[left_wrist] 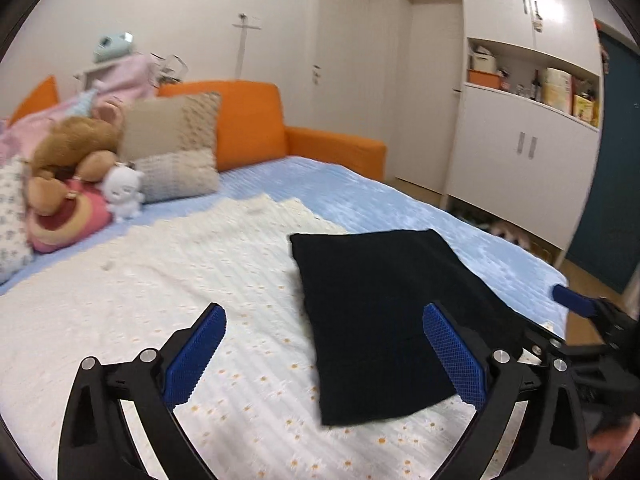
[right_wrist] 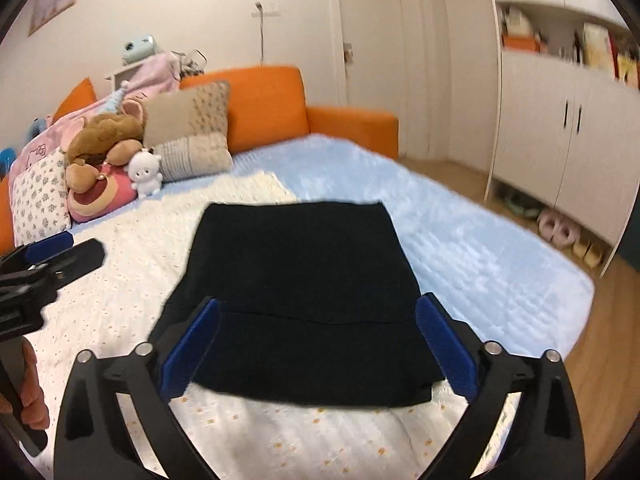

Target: Fold large clothes

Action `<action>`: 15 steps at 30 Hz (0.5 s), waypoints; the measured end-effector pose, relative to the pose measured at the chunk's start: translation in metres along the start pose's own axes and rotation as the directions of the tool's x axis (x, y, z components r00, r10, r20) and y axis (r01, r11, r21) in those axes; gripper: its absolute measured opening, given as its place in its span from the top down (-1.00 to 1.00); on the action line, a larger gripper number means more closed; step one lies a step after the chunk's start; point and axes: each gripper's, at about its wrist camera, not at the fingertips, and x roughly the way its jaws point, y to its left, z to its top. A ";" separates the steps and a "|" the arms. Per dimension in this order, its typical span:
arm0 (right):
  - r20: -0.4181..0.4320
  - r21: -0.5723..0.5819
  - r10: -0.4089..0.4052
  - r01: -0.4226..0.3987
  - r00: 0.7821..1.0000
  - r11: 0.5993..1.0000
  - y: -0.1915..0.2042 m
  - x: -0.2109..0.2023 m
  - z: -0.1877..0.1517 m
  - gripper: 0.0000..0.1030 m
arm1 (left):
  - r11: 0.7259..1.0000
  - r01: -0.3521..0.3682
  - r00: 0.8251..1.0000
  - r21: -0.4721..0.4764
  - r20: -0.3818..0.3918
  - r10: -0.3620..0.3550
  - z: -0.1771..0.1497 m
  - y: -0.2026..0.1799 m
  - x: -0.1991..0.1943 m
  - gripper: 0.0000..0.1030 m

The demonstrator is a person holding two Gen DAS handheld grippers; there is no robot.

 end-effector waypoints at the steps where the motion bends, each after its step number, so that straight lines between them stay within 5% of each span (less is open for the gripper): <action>1: 0.021 -0.010 -0.011 0.011 1.000 1.000 0.005 -0.009 -0.002 -0.90 | 1.000 -0.017 1.000 -0.001 0.007 0.017 0.000 0.000 -0.004 -0.93; 8: 0.064 0.003 -0.021 0.021 0.998 1.000 0.015 -0.034 -0.016 -0.90 | 0.995 -0.097 0.995 0.025 0.042 0.096 -0.016 -0.021 -0.024 -0.93; 15: 0.110 0.008 -0.041 0.040 0.993 0.999 0.012 -0.041 -0.046 -0.90 | 0.995 -0.102 0.993 0.003 0.052 0.102 -0.037 -0.033 -0.019 -0.93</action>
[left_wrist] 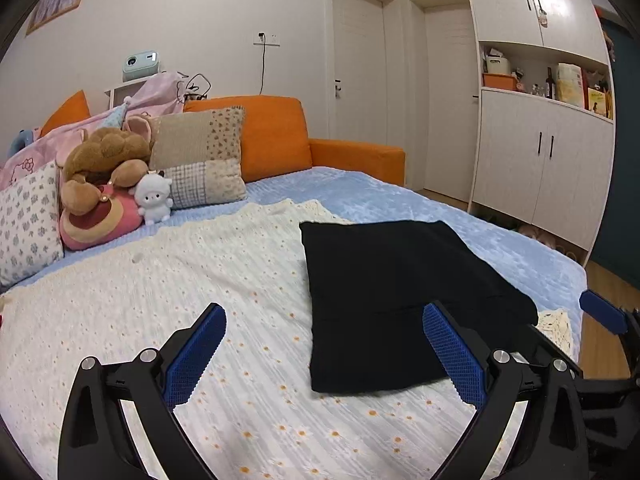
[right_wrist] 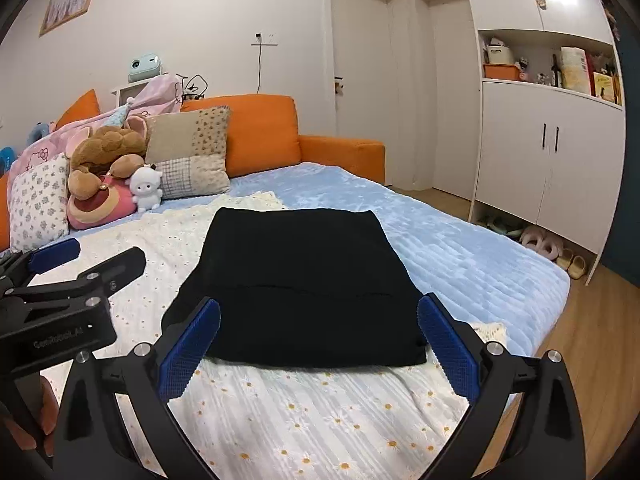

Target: Fold large clothes

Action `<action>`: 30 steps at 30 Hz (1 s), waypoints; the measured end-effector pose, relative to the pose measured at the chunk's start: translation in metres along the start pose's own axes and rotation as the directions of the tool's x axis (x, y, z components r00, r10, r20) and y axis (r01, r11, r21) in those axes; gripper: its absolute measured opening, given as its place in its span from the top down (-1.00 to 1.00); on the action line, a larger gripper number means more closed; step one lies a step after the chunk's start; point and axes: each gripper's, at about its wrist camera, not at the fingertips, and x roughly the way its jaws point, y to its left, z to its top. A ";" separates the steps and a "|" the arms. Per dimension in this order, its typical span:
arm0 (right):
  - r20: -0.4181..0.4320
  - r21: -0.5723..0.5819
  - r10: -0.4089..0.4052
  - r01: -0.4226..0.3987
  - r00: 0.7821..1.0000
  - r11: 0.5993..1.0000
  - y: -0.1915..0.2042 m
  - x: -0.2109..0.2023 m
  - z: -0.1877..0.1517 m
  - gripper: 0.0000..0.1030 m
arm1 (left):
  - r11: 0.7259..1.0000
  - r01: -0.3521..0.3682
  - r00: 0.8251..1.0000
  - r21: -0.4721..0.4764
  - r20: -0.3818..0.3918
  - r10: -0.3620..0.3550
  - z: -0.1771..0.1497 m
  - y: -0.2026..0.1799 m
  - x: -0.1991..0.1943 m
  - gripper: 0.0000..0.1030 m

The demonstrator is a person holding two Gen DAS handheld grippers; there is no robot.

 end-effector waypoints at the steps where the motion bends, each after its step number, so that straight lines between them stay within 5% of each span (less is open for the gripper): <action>1: 0.001 0.008 0.006 -0.006 1.000 1.000 -0.001 0.000 -0.004 -0.90 | 1.000 -0.001 1.000 -0.010 0.004 0.001 -0.003 -0.001 -0.001 -0.93; 30: -0.027 -0.057 -0.014 0.013 1.000 0.998 -0.002 0.008 -0.015 -0.90 | 0.998 0.043 0.999 0.052 -0.002 -0.043 -0.014 -0.017 0.000 -0.94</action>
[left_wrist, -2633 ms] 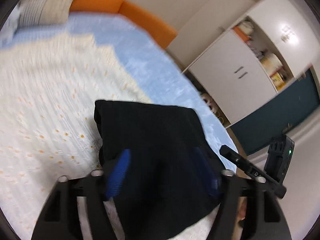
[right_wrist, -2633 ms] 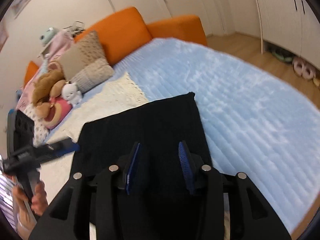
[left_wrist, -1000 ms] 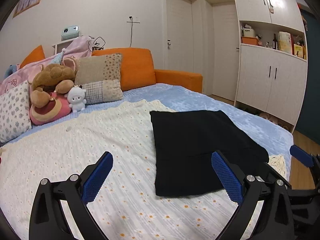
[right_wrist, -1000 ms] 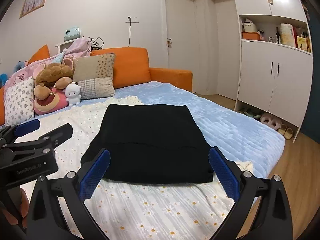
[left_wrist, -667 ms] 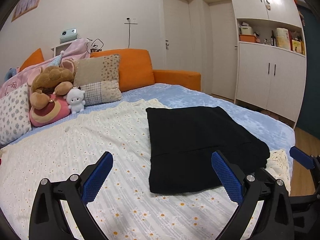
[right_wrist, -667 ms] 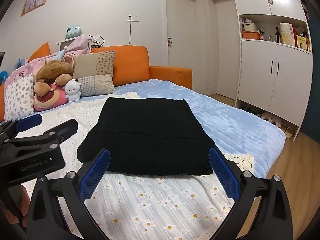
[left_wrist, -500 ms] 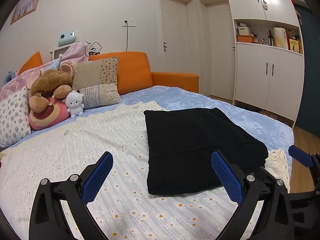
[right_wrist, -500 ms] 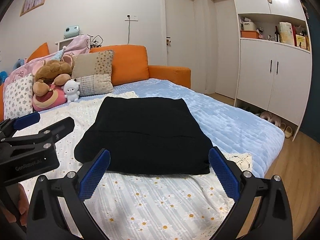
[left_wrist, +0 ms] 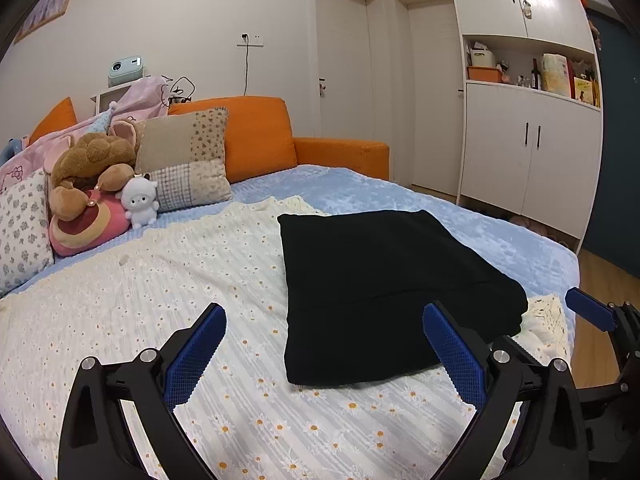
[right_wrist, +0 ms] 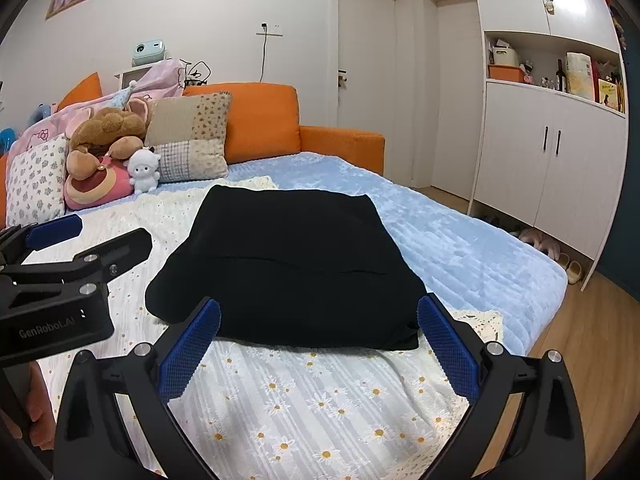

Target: Fold large clothes

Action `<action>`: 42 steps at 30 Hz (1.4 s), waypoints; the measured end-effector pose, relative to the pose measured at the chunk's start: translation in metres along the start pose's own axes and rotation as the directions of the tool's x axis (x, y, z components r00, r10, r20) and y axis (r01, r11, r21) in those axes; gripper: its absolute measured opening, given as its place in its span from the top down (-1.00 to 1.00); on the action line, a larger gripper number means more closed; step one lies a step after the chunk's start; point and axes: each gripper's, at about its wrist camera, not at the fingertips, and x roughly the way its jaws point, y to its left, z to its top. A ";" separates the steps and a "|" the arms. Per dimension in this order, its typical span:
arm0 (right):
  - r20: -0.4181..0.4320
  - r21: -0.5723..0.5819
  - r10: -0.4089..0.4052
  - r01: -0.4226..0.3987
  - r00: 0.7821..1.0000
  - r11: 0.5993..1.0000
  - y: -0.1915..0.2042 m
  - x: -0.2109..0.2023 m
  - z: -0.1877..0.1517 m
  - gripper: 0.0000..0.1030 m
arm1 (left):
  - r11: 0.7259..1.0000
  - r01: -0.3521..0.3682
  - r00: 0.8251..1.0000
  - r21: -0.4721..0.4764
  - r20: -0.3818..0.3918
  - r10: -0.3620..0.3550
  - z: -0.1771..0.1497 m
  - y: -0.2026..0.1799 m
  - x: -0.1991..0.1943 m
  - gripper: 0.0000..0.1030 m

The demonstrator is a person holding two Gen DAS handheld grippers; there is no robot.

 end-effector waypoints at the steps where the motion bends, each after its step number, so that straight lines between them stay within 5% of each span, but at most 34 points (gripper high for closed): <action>1: 0.001 -0.004 -0.002 0.002 1.000 1.000 0.001 0.000 0.000 -0.90 | 1.000 0.000 1.000 -0.002 -0.002 0.000 -0.001 0.000 0.000 -0.94; 42: -0.007 0.023 -0.013 0.013 1.000 1.000 -0.010 0.011 -0.001 -0.90 | 0.999 -0.009 1.000 0.039 0.026 0.008 -0.004 -0.007 -0.004 -0.94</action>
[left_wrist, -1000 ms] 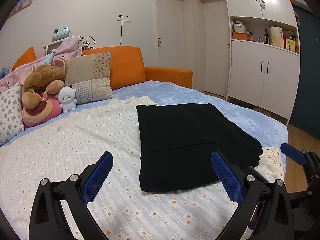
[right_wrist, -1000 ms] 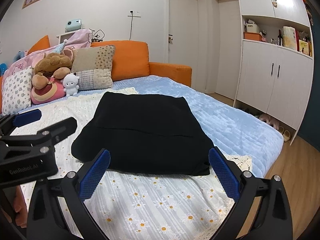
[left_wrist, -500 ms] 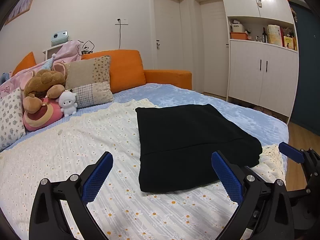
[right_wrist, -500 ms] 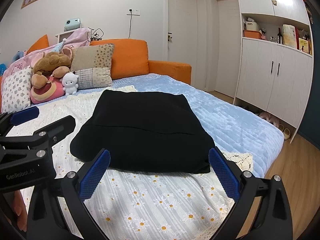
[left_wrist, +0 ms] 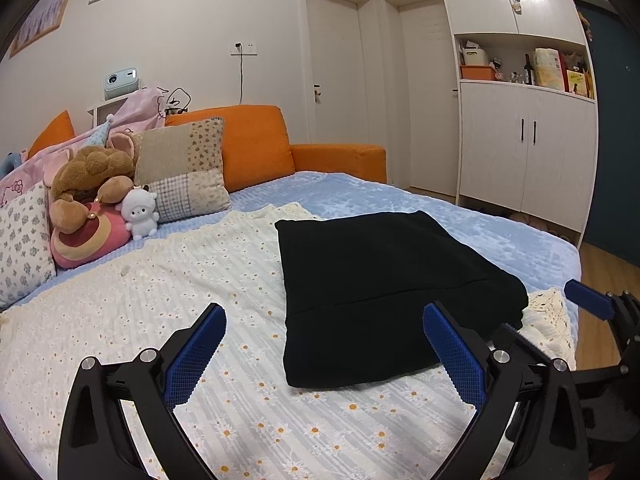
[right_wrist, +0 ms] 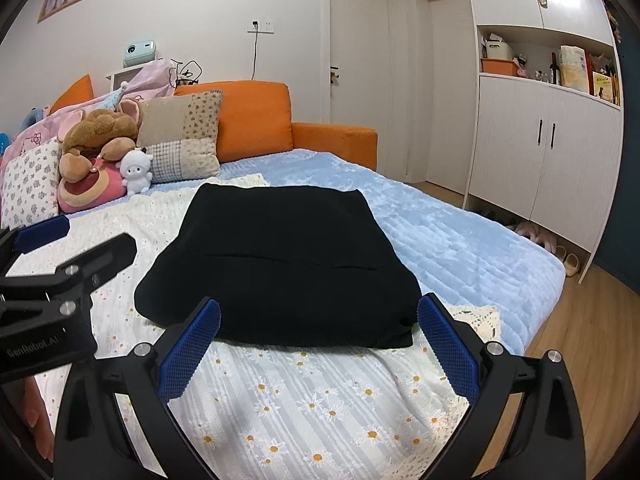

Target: Fold large clothes

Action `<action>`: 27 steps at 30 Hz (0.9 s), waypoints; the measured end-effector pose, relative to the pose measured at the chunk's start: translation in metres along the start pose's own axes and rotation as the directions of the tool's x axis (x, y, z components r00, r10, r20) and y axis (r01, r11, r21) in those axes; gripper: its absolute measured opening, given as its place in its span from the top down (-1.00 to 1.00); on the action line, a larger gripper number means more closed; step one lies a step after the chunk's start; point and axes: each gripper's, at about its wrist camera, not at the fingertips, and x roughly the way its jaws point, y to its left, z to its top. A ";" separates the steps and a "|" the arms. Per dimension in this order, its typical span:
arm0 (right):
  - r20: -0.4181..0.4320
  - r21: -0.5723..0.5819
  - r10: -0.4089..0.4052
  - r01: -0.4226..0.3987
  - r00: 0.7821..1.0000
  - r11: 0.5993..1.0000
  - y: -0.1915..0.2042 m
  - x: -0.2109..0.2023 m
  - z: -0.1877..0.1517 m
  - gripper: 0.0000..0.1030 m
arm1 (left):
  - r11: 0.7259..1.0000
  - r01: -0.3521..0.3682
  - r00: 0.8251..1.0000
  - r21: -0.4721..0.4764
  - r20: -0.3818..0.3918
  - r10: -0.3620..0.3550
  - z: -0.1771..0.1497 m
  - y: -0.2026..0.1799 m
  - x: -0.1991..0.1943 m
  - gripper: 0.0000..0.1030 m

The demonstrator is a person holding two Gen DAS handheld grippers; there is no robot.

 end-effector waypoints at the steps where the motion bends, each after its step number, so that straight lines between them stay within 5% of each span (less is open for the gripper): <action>1: 0.004 -0.001 0.001 -0.001 1.000 1.000 0.000 -0.001 0.001 -0.90 | 1.000 0.000 1.000 -0.004 -0.001 0.000 0.000 0.001 0.000 -0.94; 27: 0.162 -0.045 -0.014 0.021 0.987 0.999 0.007 -0.013 -0.011 -0.90 | 0.998 -0.026 0.998 -0.050 0.053 0.028 -0.013 0.018 -0.013 -0.94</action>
